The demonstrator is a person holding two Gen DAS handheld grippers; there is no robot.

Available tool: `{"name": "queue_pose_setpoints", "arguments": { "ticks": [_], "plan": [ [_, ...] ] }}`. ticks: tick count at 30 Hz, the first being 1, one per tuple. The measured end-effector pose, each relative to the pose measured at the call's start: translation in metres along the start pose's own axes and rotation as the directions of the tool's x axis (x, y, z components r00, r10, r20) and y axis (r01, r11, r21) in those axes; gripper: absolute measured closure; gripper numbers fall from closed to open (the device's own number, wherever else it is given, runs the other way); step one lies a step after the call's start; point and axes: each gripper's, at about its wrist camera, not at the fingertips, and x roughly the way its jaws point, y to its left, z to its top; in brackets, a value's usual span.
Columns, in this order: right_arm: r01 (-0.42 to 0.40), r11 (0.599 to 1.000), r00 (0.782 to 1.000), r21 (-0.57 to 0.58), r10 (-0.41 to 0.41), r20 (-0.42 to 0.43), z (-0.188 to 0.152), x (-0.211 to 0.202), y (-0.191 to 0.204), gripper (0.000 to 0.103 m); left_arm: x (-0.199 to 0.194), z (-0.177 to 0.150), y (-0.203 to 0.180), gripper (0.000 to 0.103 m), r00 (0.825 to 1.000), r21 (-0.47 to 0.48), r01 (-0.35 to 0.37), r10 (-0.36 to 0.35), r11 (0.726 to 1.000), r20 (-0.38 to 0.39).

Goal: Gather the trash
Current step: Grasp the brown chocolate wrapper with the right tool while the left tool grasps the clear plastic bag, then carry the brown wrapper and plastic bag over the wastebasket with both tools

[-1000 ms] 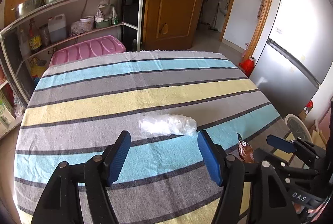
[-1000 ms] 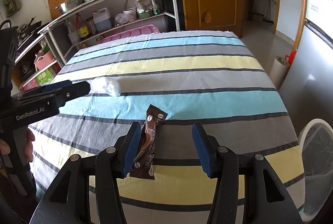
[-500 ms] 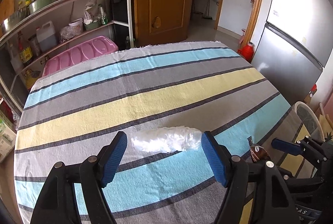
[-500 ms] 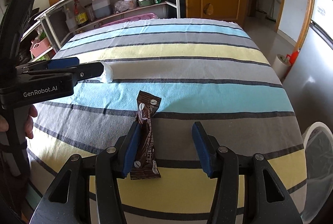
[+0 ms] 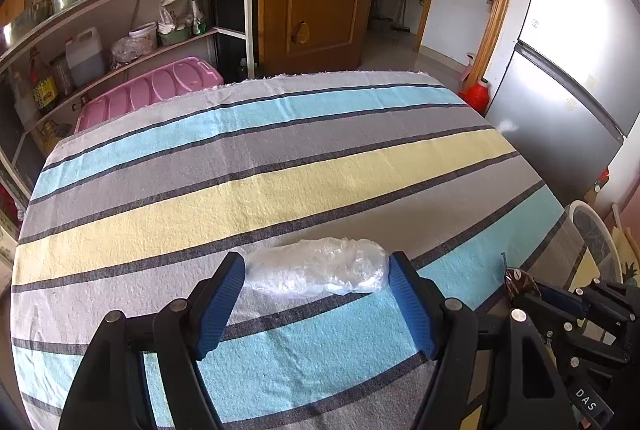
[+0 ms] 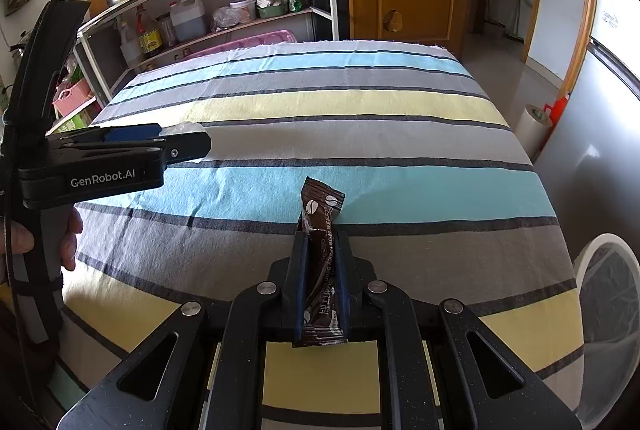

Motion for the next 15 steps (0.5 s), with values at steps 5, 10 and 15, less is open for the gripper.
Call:
{"name": "queue_pose_setpoints", "arguments": {
  "ticks": [5,10,15],
  "plan": [
    [-0.005,1.000,1.000,0.009,0.005,0.002,0.0001,0.0002,-0.0011,0.090,0.0030,0.0019,-0.0025,0.034,1.000,0.009,-0.014,0.014,1.000,0.003],
    [-0.009,1.000,1.000,0.016,0.009,0.004,0.0000,0.0004,-0.0021,0.090,0.0020,0.0010,-0.0055,0.039,0.999,0.007,-0.031,0.031,1.000,0.016],
    [-0.018,0.999,1.000,0.027,0.017,0.013,-0.0006,-0.0019,-0.0052,0.090,-0.0045,-0.0004,-0.0080,0.040,0.999,0.009,-0.034,0.034,0.999,0.024]
  ]
}}
